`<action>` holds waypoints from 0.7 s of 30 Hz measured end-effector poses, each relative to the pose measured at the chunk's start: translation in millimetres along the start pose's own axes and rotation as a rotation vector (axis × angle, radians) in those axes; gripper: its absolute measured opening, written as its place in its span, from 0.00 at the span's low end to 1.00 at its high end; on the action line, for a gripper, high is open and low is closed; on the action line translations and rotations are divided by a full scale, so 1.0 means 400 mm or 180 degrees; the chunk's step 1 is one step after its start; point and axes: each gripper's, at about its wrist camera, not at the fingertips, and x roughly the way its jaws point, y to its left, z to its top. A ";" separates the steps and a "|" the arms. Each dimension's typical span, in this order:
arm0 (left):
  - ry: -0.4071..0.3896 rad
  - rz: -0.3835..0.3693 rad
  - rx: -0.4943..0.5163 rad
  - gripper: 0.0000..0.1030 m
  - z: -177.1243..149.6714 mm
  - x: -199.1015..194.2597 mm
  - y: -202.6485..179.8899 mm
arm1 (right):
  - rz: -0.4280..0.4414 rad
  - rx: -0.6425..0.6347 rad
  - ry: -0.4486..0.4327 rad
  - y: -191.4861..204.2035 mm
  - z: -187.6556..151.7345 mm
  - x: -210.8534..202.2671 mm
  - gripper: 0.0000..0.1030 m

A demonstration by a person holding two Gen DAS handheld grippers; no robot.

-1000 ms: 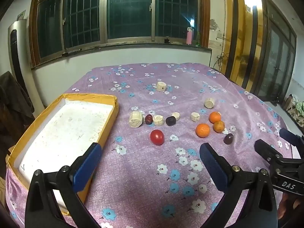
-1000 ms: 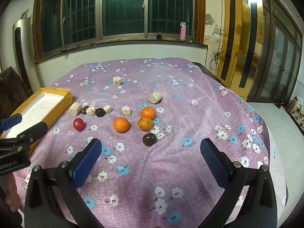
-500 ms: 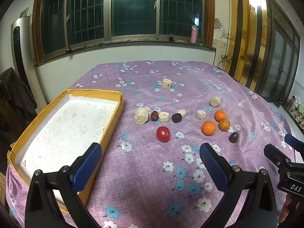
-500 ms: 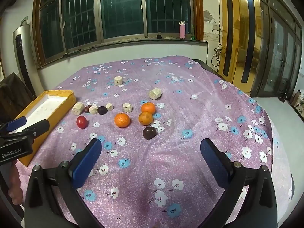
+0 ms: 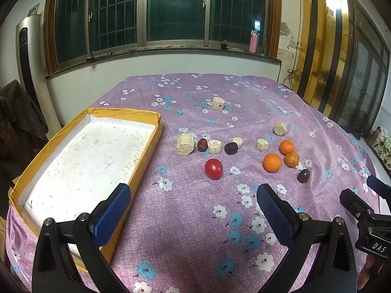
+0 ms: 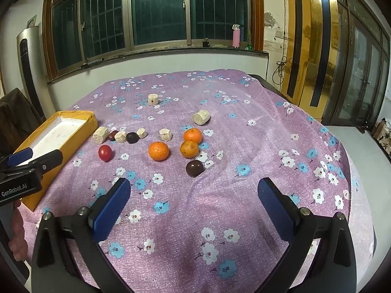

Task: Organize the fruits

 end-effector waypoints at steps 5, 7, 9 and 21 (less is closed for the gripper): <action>0.0033 0.0016 -0.0007 1.00 -0.003 0.005 -0.001 | -0.0004 0.0008 0.0017 0.001 -0.001 0.002 1.00; 0.0047 0.0020 -0.0009 1.00 -0.005 0.007 -0.001 | -0.0013 0.0012 0.0026 -0.002 -0.003 0.003 1.00; 0.0055 0.0026 -0.0008 1.00 -0.004 0.009 -0.001 | -0.0002 0.0027 0.0032 -0.004 -0.005 0.004 1.00; 0.0068 0.0048 -0.0016 1.00 -0.002 0.014 0.004 | 0.0018 -0.0014 0.0046 0.002 -0.007 0.011 1.00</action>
